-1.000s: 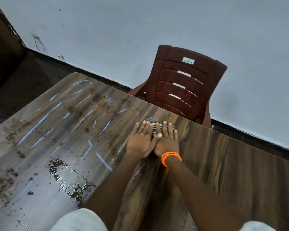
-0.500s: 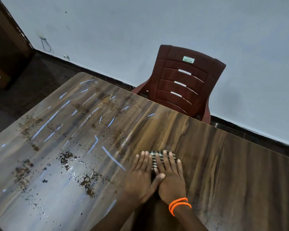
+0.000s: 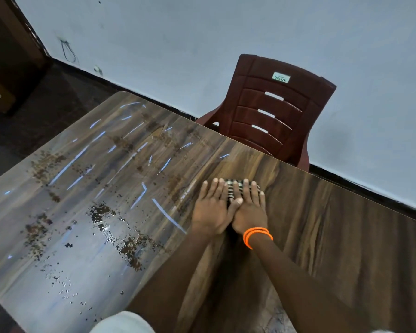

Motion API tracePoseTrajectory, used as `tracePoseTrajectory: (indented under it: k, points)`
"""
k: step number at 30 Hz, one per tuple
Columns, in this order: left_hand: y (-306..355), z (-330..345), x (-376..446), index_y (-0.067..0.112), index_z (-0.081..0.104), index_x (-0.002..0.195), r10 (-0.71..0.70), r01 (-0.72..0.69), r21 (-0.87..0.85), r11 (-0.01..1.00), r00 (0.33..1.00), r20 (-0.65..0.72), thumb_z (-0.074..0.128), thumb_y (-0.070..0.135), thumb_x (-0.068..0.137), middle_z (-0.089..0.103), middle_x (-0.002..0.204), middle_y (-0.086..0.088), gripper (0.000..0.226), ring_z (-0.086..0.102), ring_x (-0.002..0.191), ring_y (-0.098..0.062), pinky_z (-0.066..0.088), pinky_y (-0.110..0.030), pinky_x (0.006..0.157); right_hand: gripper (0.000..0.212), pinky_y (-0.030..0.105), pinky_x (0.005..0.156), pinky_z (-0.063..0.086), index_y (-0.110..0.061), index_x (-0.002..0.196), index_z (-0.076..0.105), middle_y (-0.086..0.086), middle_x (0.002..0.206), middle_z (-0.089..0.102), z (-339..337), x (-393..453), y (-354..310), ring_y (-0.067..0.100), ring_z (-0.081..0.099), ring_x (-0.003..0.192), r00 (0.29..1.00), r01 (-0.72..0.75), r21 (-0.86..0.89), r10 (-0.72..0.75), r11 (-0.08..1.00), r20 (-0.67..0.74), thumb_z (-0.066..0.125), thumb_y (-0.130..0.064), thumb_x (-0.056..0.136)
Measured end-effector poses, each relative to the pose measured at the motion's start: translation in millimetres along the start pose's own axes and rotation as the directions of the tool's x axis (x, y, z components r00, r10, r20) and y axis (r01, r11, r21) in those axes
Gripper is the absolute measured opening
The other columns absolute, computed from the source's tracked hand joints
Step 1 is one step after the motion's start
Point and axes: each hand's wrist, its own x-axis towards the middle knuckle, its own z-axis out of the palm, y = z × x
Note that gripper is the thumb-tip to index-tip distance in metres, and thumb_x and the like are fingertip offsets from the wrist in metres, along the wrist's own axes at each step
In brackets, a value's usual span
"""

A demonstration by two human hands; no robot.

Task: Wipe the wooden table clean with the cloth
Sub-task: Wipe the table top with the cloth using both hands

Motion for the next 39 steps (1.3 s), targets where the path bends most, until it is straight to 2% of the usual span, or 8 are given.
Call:
tracePoseTrajectory:
  k: [3,6,9,15,25,31,35,39]
  points:
    - [-35.0,-0.6,-22.6,0.006,0.032,0.157,-0.042,0.042,0.002,0.999,0.999,-0.031,-0.006,0.068,0.097,0.029,0.165,-0.012,0.095,0.013,0.156,-0.021,0.002,-0.046,0.126,0.071,0.047,0.126,-0.001,-0.025,0.162,0.012,0.007,0.171,0.006,8.9,-1.4,-35.8,0.029,-0.001,0.157,0.997,0.075,0.002,-0.075,0.997,0.028,0.011,-0.041,0.093]
    - [-65.7,-0.6,-61.3,0.004,0.041,0.153,-0.092,0.089,-0.031,0.996,0.991,-0.095,0.004,0.068,0.102,0.038,0.160,-0.015,0.089,0.023,0.154,-0.024,0.010,-0.046,0.125,0.066,0.048,0.122,0.008,-0.023,0.160,0.024,0.009,0.168,0.021,26.7,-19.0,-71.6,0.030,0.014,0.156,0.990,0.144,0.015,-0.144,0.989,-0.008,0.031,-0.039,0.096]
    - [-76.2,0.9,-105.4,0.004,0.037,0.155,-0.118,0.116,-0.026,0.993,0.988,-0.099,0.013,0.066,0.104,0.033,0.162,-0.015,0.084,0.019,0.155,-0.023,0.011,-0.043,0.125,0.066,0.048,0.120,0.016,-0.024,0.158,0.032,0.008,0.165,0.029,39.8,-50.4,-92.2,0.028,0.021,0.154,0.978,0.203,0.025,-0.202,0.979,-0.053,0.048,-0.037,0.095]
    - [-35.1,4.3,-169.6,0.003,0.030,0.157,-0.124,0.122,-0.055,0.991,0.992,-0.029,0.018,0.069,0.103,0.023,0.165,-0.014,0.086,0.006,0.157,-0.020,0.008,-0.043,0.127,0.060,0.049,0.122,0.019,-0.025,0.159,0.030,0.004,0.168,0.023,39.9,-122.0,-66.9,0.026,0.014,0.156,0.967,0.252,-0.005,-0.252,0.968,-0.031,0.040,-0.040,0.101]
    - [33.2,7.2,-160.4,0.000,0.031,0.156,-0.005,0.006,-0.044,0.999,1.000,0.025,0.014,0.068,0.104,0.029,0.163,-0.018,0.087,0.012,0.156,-0.026,0.005,-0.047,0.124,0.060,0.053,0.121,0.022,-0.026,0.158,0.033,0.002,0.166,0.028,30.9,-153.5,0.9,0.025,0.024,0.154,0.991,0.100,-0.062,-0.105,0.993,-0.078,0.032,-0.041,0.100]
    - [-9.9,0.8,-131.8,0.006,0.043,0.152,-0.119,0.118,-0.020,0.993,0.993,-0.015,0.014,0.061,0.104,0.041,0.159,-0.012,0.079,0.023,0.154,-0.023,0.016,-0.050,0.124,0.066,0.055,0.121,0.018,-0.022,0.157,0.034,0.008,0.165,0.031,31.5,-102.0,-45.3,0.031,0.025,0.152,0.995,0.089,-0.030,-0.091,0.996,-0.038,0.024,-0.035,0.093]
    - [-48.0,-2.8,-151.5,0.007,0.040,0.154,-0.205,0.205,0.019,0.979,0.978,-0.031,0.012,0.061,0.104,0.040,0.160,-0.011,0.079,0.023,0.154,-0.023,0.013,-0.047,0.126,0.075,0.051,0.124,0.001,-0.026,0.161,0.016,0.005,0.170,0.011,29.0,-96.0,-91.8,0.028,0.005,0.157,0.982,0.172,-0.021,-0.170,0.985,0.078,0.003,-0.039,0.089]
    - [-56.6,-3.7,-203.5,0.006,0.038,0.155,-0.267,0.265,-0.034,0.964,0.961,-0.070,0.017,0.060,0.104,0.035,0.162,-0.014,0.078,0.022,0.154,-0.024,0.007,-0.043,0.126,0.066,0.050,0.124,0.001,-0.028,0.162,0.013,0.002,0.170,0.010,41.7,-131.9,-114.8,0.025,0.004,0.157,0.963,0.251,-0.005,-0.250,0.968,0.104,0.022,-0.036,0.097]
